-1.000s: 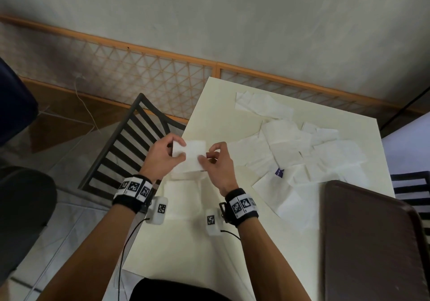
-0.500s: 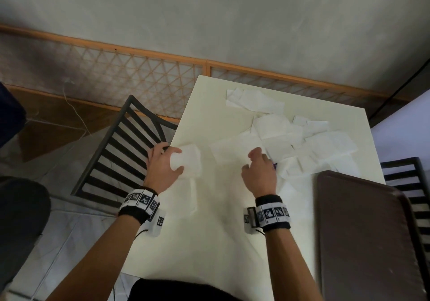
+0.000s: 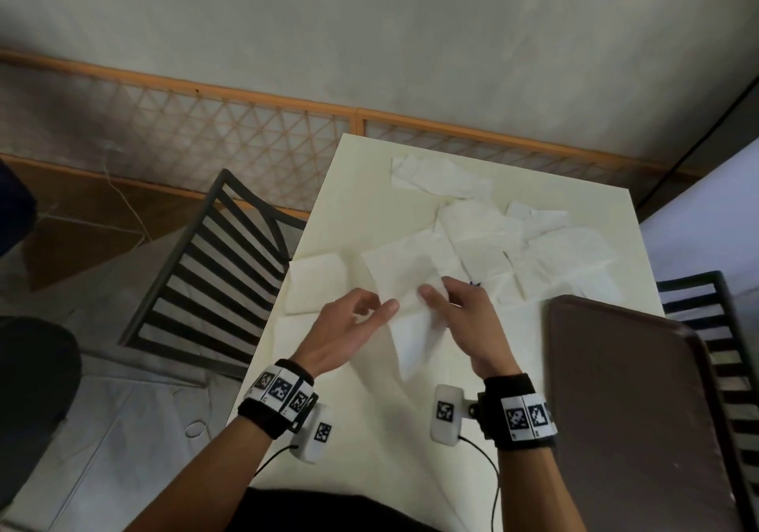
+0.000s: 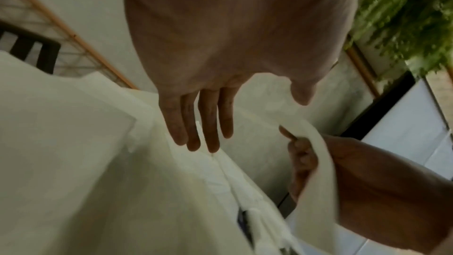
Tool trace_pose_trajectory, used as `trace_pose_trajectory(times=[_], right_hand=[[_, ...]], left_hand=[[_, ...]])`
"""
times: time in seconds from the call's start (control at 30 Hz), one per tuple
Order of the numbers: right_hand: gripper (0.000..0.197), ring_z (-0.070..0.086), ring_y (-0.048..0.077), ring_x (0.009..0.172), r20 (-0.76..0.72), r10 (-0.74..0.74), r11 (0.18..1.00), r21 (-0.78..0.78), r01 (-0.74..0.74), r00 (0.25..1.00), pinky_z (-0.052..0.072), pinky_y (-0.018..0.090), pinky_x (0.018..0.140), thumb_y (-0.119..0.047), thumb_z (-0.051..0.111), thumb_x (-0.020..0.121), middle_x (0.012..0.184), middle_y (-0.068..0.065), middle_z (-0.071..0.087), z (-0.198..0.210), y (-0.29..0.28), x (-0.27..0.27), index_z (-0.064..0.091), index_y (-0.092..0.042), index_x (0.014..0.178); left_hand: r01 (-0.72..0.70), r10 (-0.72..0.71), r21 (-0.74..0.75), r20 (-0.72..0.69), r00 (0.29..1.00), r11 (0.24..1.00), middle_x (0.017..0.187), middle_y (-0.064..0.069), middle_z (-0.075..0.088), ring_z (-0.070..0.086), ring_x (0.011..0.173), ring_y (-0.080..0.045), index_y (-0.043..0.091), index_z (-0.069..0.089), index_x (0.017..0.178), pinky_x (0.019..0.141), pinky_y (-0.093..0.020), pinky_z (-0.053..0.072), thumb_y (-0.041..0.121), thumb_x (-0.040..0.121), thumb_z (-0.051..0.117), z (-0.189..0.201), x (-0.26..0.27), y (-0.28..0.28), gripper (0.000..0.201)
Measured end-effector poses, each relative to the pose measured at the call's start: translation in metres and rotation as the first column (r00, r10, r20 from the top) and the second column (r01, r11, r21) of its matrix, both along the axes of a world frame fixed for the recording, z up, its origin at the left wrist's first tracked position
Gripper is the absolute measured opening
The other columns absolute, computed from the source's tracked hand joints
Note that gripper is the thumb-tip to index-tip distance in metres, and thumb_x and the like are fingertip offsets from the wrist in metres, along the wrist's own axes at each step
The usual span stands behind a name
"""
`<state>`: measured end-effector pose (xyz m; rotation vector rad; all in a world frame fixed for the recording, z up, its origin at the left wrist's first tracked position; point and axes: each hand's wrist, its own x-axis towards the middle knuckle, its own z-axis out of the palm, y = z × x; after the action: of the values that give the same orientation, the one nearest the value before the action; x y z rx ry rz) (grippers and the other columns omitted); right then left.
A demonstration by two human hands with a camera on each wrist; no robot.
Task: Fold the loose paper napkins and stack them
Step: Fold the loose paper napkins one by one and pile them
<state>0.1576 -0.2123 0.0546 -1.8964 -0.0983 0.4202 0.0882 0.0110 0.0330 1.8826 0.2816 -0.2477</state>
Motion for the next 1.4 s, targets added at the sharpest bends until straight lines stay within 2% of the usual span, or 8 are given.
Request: trace_pose_trajectory(times=[0.1, 0.27, 0.47, 0.7, 0.9, 1.1, 1.23, 1.4], right_hand=[[0.044, 0.053, 0.019, 0.075, 0.014, -0.034, 0.977, 0.212, 0.03, 0.999, 0.041, 0.036, 0.069, -0.036, 0.069, 0.109, 0.076, 0.01, 0.057, 0.024, 0.022, -0.014, 0.06, 0.001, 0.087], [0.016, 0.077, 0.024, 0.109, 0.003, 0.0, 0.933, 0.361, -0.001, 1.0, 0.062, 0.041, 0.092, -0.016, 0.07, 0.107, 0.116, 0.005, 0.083, 0.027, 0.032, -0.018, 0.081, -0.012, 0.119], [0.043, 0.075, 0.028, 0.094, 0.023, -0.068, 0.886, 0.461, 0.05, 0.997, 0.058, 0.042, 0.081, 0.021, 0.057, 0.093, 0.099, 0.014, 0.082, 0.011, 0.036, -0.014, 0.084, -0.012, 0.087], [0.043, 0.07, 0.034, 0.098, -0.022, -0.054, 0.837, 0.544, 0.057, 0.998, 0.051, 0.048, 0.083, 0.014, 0.055, 0.101, 0.104, 0.017, 0.077, 0.006, 0.038, -0.012, 0.083, -0.016, 0.089], [0.045, 0.067, 0.033, 0.095, -0.087, 0.022, 0.797, 0.603, 0.035, 0.996, 0.048, 0.039, 0.08, 0.014, 0.048, 0.103, 0.1, 0.02, 0.074, 0.007, 0.038, -0.009, 0.08, -0.009, 0.082], [0.025, 0.072, 0.034, 0.111, 0.085, -0.031, 0.927, 0.375, -0.004, 0.996, 0.05, 0.041, 0.094, -0.004, 0.044, 0.104, 0.116, 0.009, 0.08, 0.026, 0.042, -0.006, 0.068, -0.001, 0.096], [0.042, 0.06, 0.013, 0.079, 0.477, 0.248, 0.968, -0.166, -0.19, 0.843, 0.051, 0.041, 0.079, -0.042, 0.041, 0.116, 0.077, -0.012, 0.063, 0.02, 0.075, -0.014, 0.059, -0.024, 0.083], [0.052, 0.04, 0.016, 0.067, 0.516, 0.138, 0.988, -0.135, -0.08, 0.845, 0.037, 0.036, 0.063, -0.047, 0.054, 0.113, 0.059, -0.01, 0.04, -0.004, 0.087, -0.004, 0.037, -0.025, 0.068]], left_hand=[[-0.027, 0.031, -0.219, 0.016, 0.999, 0.975, 0.119, 0.006, 0.08, 0.075, 0.115, -0.017, 0.027, 0.074, 0.122, 0.106, -0.049, 0.057, 0.068, 0.09, 0.076, 0.019, 0.003, -0.002, 0.052], [-0.107, 0.135, -0.122, 0.249, 0.959, 0.987, 0.099, -0.004, 0.083, 0.079, 0.098, -0.028, 0.008, 0.078, 0.11, 0.095, -0.056, 0.062, 0.024, 0.1, 0.078, 0.04, 0.005, 0.015, 0.019], [-0.044, 0.046, -0.015, 0.422, 0.906, 0.999, 0.103, 0.004, 0.082, 0.078, 0.102, -0.019, 0.013, 0.084, 0.105, 0.096, -0.041, 0.062, -0.007, 0.101, 0.066, 0.052, 0.003, 0.031, 0.027], [-0.002, 0.041, -0.089, 0.429, 0.902, 0.996, 0.107, 0.001, 0.08, 0.072, 0.103, -0.018, 0.009, 0.081, 0.106, 0.092, -0.019, 0.053, -0.011, 0.106, 0.053, 0.062, 0.001, 0.034, 0.034], [-0.019, 0.036, -0.043, 0.442, 0.896, 0.999, 0.098, -0.002, 0.079, 0.064, 0.084, -0.034, 0.017, 0.081, 0.099, 0.076, -0.04, 0.048, -0.001, 0.103, 0.054, 0.059, 0.0, 0.035, 0.033], [0.054, -0.146, 0.186, 0.526, 0.838, 0.981, 0.09, 0.009, 0.078, 0.075, 0.089, -0.016, 0.012, 0.078, 0.092, 0.08, -0.024, 0.055, -0.004, 0.1, 0.064, 0.058, -0.007, 0.034, 0.023], [0.07, -0.175, 0.212, 0.533, 0.828, 0.975, 0.085, 0.009, 0.074, 0.072, 0.083, -0.016, 0.011, 0.073, 0.087, 0.079, -0.028, 0.054, 0.004, 0.1, 0.061, 0.051, -0.008, 0.031, 0.02], [-0.079, 0.003, 0.118, 0.539, 0.842, 0.99, 0.085, 0.01, 0.077, 0.076, 0.086, -0.015, 0.013, 0.078, 0.085, 0.083, -0.027, 0.057, 0.023, 0.103, 0.058, 0.048, -0.01, 0.042, 0.028]])
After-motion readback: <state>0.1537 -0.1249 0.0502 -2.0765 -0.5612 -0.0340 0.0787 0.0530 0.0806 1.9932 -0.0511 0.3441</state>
